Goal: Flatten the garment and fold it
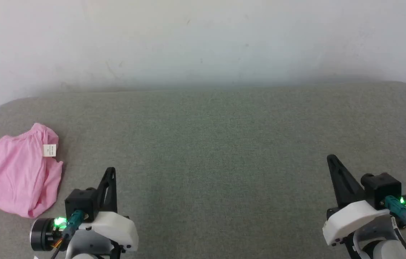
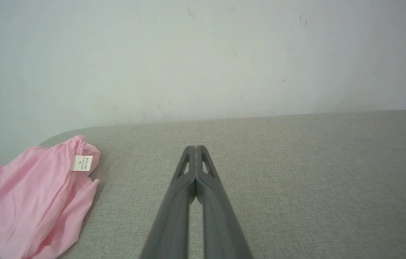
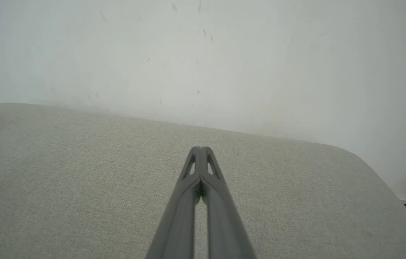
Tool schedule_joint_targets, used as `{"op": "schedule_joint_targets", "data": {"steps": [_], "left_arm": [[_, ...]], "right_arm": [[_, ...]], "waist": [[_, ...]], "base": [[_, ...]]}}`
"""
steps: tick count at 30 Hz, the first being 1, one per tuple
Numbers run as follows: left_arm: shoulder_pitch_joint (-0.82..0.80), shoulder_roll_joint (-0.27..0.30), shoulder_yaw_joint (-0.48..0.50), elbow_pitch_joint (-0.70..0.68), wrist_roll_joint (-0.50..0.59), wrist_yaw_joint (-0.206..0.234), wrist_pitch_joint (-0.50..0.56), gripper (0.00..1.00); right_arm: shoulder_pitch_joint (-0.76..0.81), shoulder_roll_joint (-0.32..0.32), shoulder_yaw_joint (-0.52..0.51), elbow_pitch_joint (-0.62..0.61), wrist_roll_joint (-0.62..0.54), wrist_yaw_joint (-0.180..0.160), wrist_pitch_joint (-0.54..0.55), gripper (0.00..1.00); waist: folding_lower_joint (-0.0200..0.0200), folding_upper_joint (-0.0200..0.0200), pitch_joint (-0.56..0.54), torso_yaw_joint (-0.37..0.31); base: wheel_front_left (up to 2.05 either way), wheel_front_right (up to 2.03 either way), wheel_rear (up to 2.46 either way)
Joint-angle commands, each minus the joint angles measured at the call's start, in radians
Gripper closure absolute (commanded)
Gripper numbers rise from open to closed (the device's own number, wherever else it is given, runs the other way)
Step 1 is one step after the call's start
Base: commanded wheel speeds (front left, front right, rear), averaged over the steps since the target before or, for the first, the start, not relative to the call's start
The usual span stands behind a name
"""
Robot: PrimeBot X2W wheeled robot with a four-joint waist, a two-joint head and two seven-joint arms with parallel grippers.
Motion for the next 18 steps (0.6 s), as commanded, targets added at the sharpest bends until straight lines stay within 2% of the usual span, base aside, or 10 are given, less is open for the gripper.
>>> {"op": "schedule_joint_targets", "data": {"steps": [1, 18], "left_arm": [[-0.013, -0.002, 0.005, -0.005, 0.007, -0.008, 0.0, 1.0], [-0.013, -0.002, 0.005, -0.005, 0.007, -0.008, 0.0, 1.0]], "right_arm": [[0.003, 0.004, -0.002, -0.006, -0.008, -0.001, 0.001, 1.0], [0.003, 0.004, -0.002, -0.006, -0.008, -0.001, 0.001, 1.0]], "waist": [[0.0, 0.0, 0.0, 0.0], [0.0, 0.0, 0.0, 0.0]], "base": [[0.0, 0.0, 0.0], [0.0, 0.0, 0.0]]}}
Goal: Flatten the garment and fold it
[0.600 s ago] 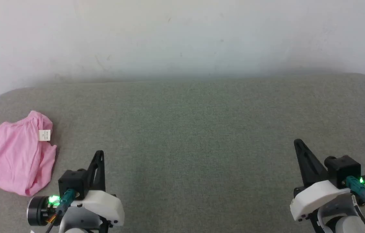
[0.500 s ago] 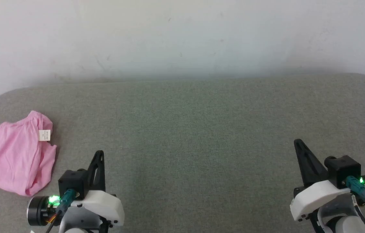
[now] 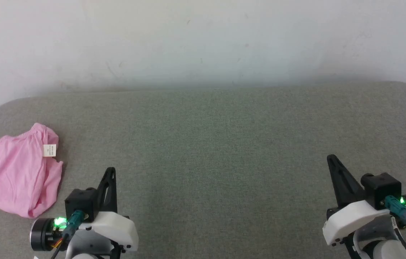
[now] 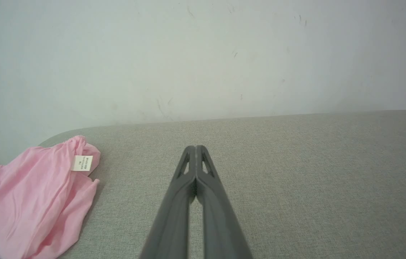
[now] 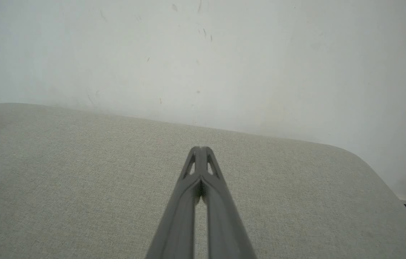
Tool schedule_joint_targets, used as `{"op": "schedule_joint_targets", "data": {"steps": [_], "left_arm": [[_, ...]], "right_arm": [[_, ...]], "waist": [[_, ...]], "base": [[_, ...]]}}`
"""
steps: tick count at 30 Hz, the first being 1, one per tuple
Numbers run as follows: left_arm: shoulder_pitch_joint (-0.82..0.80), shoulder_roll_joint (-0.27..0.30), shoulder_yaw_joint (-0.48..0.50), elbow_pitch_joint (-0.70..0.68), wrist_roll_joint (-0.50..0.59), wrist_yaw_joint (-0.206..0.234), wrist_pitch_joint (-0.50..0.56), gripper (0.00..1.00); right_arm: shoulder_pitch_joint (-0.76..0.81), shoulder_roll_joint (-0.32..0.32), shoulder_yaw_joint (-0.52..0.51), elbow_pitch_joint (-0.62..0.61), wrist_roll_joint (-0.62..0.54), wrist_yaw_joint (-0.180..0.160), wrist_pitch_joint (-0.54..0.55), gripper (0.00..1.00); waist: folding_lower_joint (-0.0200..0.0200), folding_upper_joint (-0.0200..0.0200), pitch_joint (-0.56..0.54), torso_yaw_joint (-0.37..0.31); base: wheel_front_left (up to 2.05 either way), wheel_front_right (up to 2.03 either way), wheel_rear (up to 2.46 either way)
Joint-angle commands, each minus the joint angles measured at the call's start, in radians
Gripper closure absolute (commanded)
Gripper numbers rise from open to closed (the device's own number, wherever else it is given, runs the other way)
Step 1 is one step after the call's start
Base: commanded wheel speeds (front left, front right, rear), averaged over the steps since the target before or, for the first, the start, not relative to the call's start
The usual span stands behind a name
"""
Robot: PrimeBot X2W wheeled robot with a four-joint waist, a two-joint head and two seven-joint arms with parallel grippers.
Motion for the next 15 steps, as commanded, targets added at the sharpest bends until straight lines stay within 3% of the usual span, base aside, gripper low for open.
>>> {"op": "schedule_joint_targets", "data": {"steps": [1, 15], "left_arm": [[-0.013, -0.002, 0.005, -0.005, 0.007, -0.008, 0.0, 1.0], [-0.013, -0.002, 0.005, -0.005, 0.007, -0.008, 0.0, 1.0]], "right_arm": [[0.003, 0.004, -0.002, -0.006, -0.008, -0.001, 0.001, 1.0], [0.003, 0.004, -0.002, -0.006, -0.008, -0.001, 0.001, 1.0]], "waist": [[0.0, 0.0, 0.0, 0.0], [0.0, 0.0, 0.0, 0.0]], "base": [[0.0, 0.0, 0.0], [0.0, 0.0, 0.0]]}}
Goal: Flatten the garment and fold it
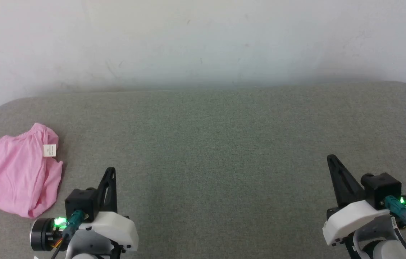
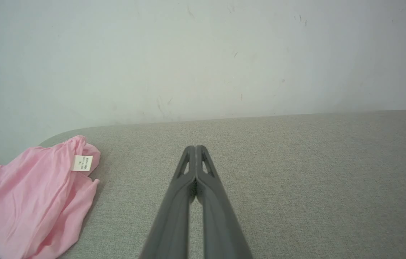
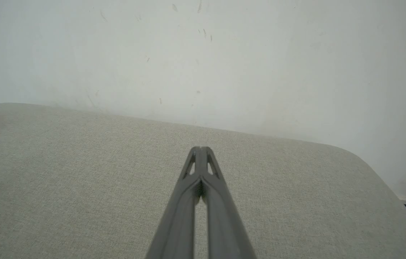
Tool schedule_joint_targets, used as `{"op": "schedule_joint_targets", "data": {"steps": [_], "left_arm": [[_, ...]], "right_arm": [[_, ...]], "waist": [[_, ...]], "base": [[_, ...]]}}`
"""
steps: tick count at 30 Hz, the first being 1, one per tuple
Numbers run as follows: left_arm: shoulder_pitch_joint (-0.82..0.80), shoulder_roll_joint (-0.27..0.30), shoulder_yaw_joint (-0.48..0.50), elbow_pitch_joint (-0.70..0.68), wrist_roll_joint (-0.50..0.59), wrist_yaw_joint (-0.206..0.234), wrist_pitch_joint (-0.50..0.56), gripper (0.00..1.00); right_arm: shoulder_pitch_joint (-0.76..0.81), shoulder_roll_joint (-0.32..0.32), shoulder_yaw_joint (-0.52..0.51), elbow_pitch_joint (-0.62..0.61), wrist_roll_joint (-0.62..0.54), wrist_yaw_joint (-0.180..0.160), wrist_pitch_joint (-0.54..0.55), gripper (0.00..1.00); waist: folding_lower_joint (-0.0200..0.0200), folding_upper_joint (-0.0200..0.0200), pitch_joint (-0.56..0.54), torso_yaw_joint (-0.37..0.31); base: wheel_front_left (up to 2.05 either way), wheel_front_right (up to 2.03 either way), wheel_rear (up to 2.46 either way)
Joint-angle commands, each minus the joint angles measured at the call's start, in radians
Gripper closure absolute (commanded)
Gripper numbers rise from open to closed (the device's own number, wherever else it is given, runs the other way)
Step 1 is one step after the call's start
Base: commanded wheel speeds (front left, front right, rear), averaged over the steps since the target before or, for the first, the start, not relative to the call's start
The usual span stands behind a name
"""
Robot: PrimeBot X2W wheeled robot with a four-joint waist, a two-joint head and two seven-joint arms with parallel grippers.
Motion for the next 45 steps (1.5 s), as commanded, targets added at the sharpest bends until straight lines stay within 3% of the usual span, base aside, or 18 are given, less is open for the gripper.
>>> {"op": "schedule_joint_targets", "data": {"steps": [1, 3, 4, 27, 45], "left_arm": [[-0.013, -0.002, 0.005, -0.005, 0.007, -0.008, 0.0, 1.0], [-0.013, -0.002, 0.005, -0.005, 0.007, -0.008, 0.0, 1.0], [0.0, 0.0, 0.0, 0.0, 0.0, 0.0, 0.0, 0.0], [0.003, 0.0, -0.019, 0.012, -0.031, 0.006, -0.04, 0.0], [0.013, -0.001, -0.033, 0.008, -0.059, 0.015, -0.078, 0.0]], "right_arm": [[0.003, 0.004, -0.002, -0.006, -0.008, -0.001, 0.001, 1.0], [0.003, 0.004, -0.002, -0.006, -0.008, -0.001, 0.001, 1.0], [0.0, 0.0, 0.0, 0.0, 0.0, 0.0, 0.0, 0.0], [0.007, 0.0, -0.003, -0.006, 0.025, 0.0, -0.04, 0.0], [0.022, 0.001, 0.014, -0.027, 0.041, 0.0, -0.077, 0.0]], "waist": [[0.0, 0.0, 0.0, 0.0], [0.0, 0.0, 0.0, 0.0], [0.0, 0.0, 0.0, 0.0], [0.0, 0.0, 0.001, 0.007], [0.0, 0.0, -0.008, 0.07]], "base": [[0.0, 0.0, 0.0], [0.0, 0.0, 0.0], [0.0, 0.0, 0.0], [0.0, 0.0, 0.0], [0.0, 0.0, 0.0]]}}
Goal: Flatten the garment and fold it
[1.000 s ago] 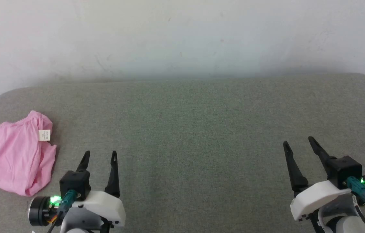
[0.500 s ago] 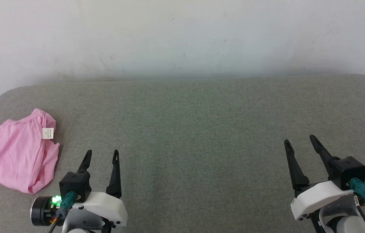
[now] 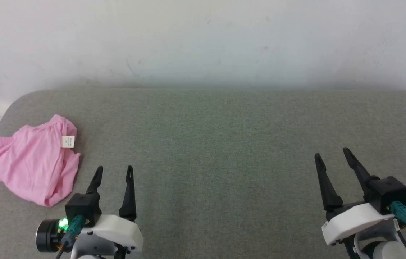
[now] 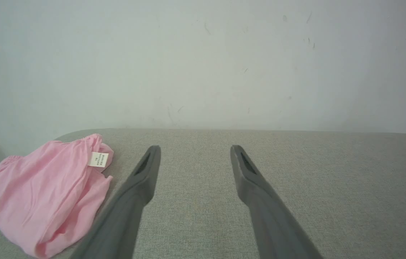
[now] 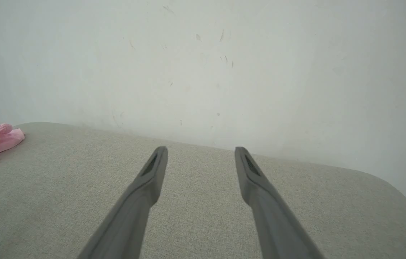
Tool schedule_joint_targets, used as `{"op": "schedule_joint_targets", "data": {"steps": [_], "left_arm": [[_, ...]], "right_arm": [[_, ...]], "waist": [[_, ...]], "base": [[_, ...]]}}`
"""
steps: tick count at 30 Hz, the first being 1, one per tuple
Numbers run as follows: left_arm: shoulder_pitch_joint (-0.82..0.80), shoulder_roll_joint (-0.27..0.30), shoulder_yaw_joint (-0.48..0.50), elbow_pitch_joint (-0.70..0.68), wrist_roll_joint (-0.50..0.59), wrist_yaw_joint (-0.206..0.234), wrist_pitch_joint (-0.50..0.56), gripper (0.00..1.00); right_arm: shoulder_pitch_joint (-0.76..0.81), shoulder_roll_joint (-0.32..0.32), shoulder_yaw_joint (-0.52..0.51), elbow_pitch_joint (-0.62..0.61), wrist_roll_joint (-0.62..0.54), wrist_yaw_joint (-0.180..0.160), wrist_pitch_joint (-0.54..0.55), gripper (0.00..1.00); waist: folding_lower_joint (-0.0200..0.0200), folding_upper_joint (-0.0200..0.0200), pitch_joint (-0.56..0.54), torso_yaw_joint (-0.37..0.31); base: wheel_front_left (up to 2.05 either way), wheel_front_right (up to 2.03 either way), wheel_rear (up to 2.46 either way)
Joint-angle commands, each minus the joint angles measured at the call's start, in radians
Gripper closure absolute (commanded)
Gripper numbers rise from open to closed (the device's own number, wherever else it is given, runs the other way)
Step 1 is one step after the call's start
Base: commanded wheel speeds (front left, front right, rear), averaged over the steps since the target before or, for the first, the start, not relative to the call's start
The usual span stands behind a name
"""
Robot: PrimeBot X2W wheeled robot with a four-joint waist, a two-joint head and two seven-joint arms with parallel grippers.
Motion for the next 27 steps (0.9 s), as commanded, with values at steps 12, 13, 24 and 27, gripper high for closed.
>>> {"op": "schedule_joint_targets", "data": {"steps": [12, 13, 24, 27], "left_arm": [[0.026, -0.001, -0.009, -0.001, -0.014, 0.004, -0.032, 0.0], [0.027, -0.001, -0.009, -0.001, -0.015, 0.004, -0.034, 0.0], [0.039, -0.001, -0.014, -0.002, -0.022, 0.0, -0.057, 0.0], [0.04, -0.001, -0.017, -0.002, -0.024, -0.001, -0.063, 0.0]], "right_arm": [[0.026, 0.002, 0.011, -0.007, 0.023, 0.0, -0.031, 0.0], [0.027, 0.002, 0.012, -0.006, 0.023, 0.0, -0.034, 0.0], [0.036, 0.002, 0.017, -0.005, 0.027, 0.0, -0.056, 0.0], [0.039, 0.003, 0.018, -0.003, 0.03, 0.0, -0.063, 0.0]], "waist": [[0.0, 0.0, -0.016, 0.076], [0.0, 0.0, -0.017, 0.082], [0.0, 0.0, -0.021, 0.145], [0.0, 0.0, -0.021, 0.164]], "base": [[0.0, 0.0, 0.0], [0.0, 0.0, 0.0], [0.0, 0.0, 0.0], [0.0, 0.0, 0.0]]}}
